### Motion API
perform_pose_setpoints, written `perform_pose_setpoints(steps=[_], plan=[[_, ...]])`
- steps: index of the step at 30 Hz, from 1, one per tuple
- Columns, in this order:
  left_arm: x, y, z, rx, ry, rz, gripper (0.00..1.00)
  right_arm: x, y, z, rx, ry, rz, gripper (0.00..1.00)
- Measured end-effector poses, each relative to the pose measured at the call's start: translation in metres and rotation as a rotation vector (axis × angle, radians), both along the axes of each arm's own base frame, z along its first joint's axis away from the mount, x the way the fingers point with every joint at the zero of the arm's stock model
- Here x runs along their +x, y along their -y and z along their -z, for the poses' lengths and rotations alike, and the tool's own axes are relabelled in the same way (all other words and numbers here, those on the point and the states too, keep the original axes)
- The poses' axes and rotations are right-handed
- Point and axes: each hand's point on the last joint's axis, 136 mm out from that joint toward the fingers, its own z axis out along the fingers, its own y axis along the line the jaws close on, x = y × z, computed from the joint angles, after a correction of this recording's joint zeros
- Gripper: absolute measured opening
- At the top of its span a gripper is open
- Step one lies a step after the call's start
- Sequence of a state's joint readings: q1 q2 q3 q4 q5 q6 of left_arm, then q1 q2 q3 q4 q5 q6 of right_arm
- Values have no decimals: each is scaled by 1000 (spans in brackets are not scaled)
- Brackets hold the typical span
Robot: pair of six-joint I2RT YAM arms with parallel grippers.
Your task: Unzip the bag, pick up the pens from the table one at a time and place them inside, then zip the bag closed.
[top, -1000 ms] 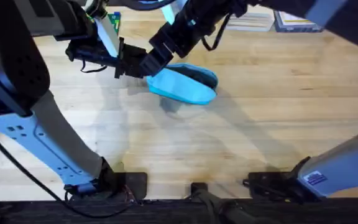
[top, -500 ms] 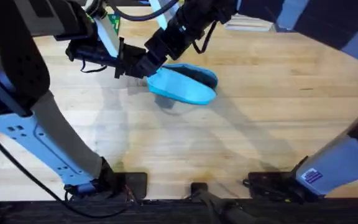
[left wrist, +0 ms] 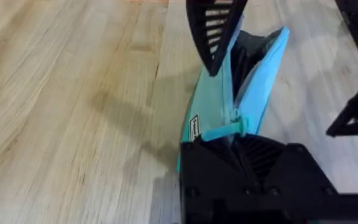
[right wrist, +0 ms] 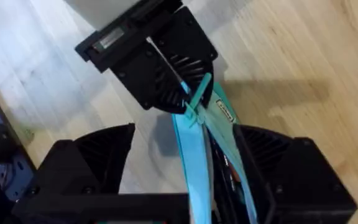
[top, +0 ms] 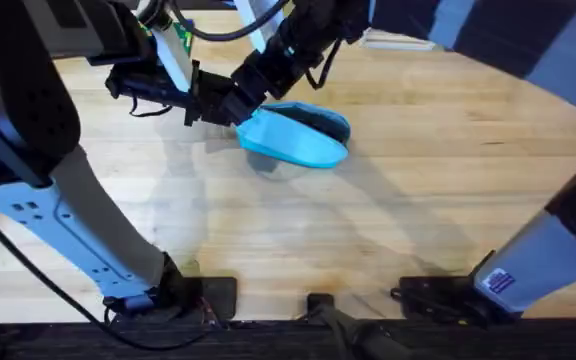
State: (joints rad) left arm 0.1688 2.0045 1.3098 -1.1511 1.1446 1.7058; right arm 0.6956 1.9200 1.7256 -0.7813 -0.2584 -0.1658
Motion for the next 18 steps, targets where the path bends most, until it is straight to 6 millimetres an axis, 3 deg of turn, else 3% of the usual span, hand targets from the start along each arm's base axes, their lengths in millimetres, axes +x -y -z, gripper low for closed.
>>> perform_pose_setpoints(steps=[6,18], plan=[[0,0,0,0,0,0,42,6,-5,9,2,3,0,913],[0,0,0,2,0,1,42,16,-6,8,24,21,23,872]])
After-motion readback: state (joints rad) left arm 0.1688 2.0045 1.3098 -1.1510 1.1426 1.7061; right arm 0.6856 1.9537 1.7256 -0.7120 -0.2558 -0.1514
